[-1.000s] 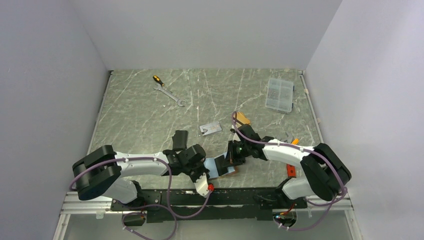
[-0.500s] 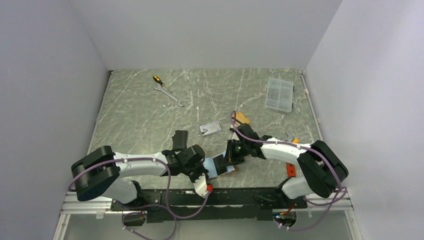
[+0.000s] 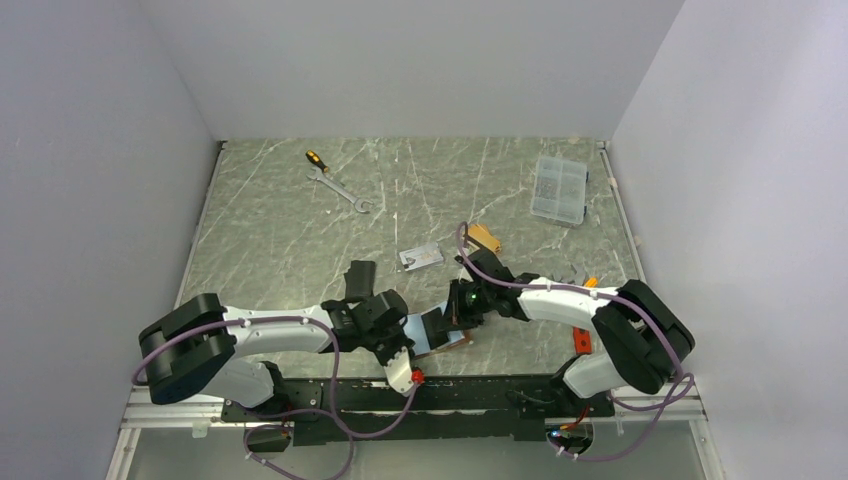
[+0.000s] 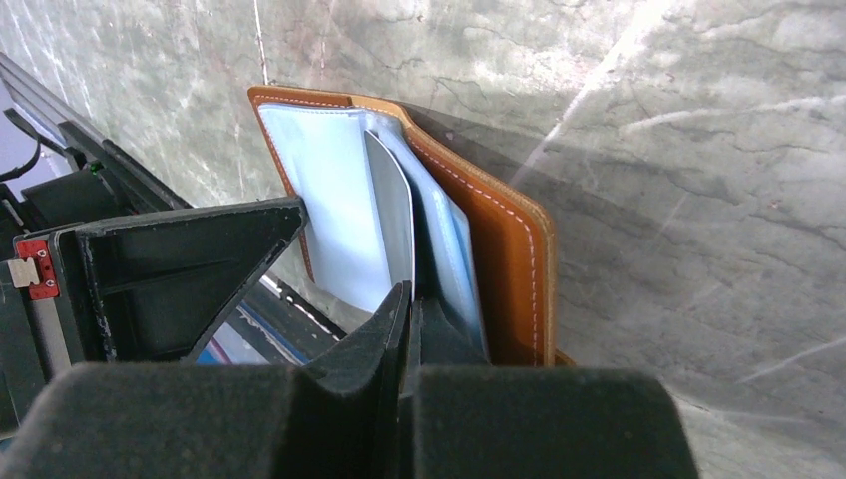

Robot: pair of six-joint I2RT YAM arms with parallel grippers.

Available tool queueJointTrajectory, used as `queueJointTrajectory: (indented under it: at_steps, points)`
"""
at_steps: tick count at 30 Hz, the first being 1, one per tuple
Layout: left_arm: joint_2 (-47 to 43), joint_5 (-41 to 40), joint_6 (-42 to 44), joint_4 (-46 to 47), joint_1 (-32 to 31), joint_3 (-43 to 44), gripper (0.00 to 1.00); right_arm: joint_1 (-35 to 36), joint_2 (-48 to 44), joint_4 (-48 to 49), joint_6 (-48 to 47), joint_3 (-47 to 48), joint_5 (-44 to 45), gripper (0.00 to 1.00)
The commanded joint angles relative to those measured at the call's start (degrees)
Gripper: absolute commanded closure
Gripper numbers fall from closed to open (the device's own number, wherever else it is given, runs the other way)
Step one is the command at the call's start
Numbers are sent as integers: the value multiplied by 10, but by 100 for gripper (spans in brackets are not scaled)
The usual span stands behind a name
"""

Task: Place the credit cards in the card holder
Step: Insert the credit card into the card holder.

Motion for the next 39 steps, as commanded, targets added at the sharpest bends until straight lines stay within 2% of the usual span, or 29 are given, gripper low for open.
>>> queueJointTrajectory:
  at_steps: [1, 8, 12, 19, 30, 33, 39]
  points:
    - [6, 14, 0, -27, -2, -15, 100, 33, 25, 24, 19, -19, 56, 100]
    - [5, 14, 2, -26, -2, -13, 100, 41, 21, 22, 1, -29, 30, 100]
    - [5, 10, 6, -31, -2, -13, 100, 20, -9, 16, -8, -30, 16, 100]
    - [-2, 2, 26, -43, -2, -24, 100, -17, -59, 82, 11, -59, -42, 100]
    - [-6, 1, 58, -51, -3, -39, 100, -31, -35, 181, 45, -70, -105, 100]
    - [-8, 2, 63, -54, -3, -40, 100, -41, -29, 156, 28, -56, -107, 100]
    - [-10, 4, 63, -58, -3, -43, 100, -46, -42, 131, 15, -52, -47, 100]
